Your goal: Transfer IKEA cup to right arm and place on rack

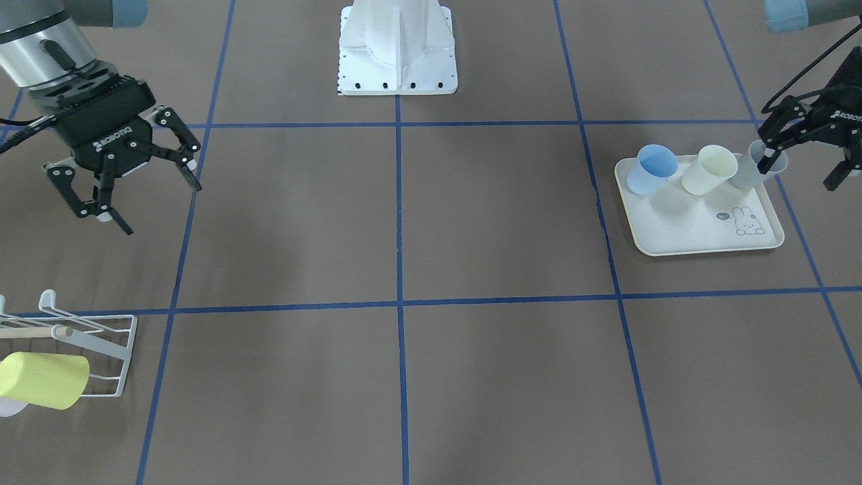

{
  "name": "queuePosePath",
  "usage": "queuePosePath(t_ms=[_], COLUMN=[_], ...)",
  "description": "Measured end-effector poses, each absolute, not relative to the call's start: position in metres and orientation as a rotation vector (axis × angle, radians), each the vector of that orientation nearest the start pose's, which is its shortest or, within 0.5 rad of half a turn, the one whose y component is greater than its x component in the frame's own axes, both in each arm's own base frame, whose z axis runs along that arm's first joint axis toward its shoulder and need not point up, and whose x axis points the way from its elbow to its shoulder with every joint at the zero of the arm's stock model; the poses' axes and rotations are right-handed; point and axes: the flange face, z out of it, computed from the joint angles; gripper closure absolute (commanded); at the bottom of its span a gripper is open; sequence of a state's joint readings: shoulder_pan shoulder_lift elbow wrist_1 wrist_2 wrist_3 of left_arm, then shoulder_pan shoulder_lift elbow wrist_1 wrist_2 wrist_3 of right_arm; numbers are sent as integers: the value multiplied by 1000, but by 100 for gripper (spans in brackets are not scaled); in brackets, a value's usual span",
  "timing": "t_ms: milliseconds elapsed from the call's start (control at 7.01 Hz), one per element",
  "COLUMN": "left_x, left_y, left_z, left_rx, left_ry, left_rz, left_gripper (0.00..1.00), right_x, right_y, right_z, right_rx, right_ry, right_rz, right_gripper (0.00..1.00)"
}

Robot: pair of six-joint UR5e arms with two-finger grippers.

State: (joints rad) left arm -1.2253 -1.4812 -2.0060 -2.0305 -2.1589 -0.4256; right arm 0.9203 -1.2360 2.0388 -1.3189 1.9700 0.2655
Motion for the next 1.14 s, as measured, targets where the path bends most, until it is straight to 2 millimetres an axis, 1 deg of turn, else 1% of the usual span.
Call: queuePosePath(t_ms=[143,285,428,713,856,999,1141], left_x=[75,66,58,51,51,55,60], left_y=[-439,-416,-398,-378,-370,-363,-356], left_z=[466,499,532,606,635,651,663], left_rx=[504,502,504,499,505,501,487], left_ry=[801,784,761,746,769,797,811], left_rz=[162,170,187,192,165,141,137], left_gripper=[0,0,0,0,0,0,0], right_x=[-263,-269,-273,-274,-273,-273,-273], right_y=[-481,-476,-472,-468,-467,-467,-467], right_z=[234,230,227,223,222,221,221], right_rx=[770,766,765,770,774,775,776], right_ry=[-824,-839,-848,-856,-858,-857,-856], right_rz=[-548,-548,-551,-554,-555,-555,-556], right_gripper=[1,1,1,1,1,1,1])
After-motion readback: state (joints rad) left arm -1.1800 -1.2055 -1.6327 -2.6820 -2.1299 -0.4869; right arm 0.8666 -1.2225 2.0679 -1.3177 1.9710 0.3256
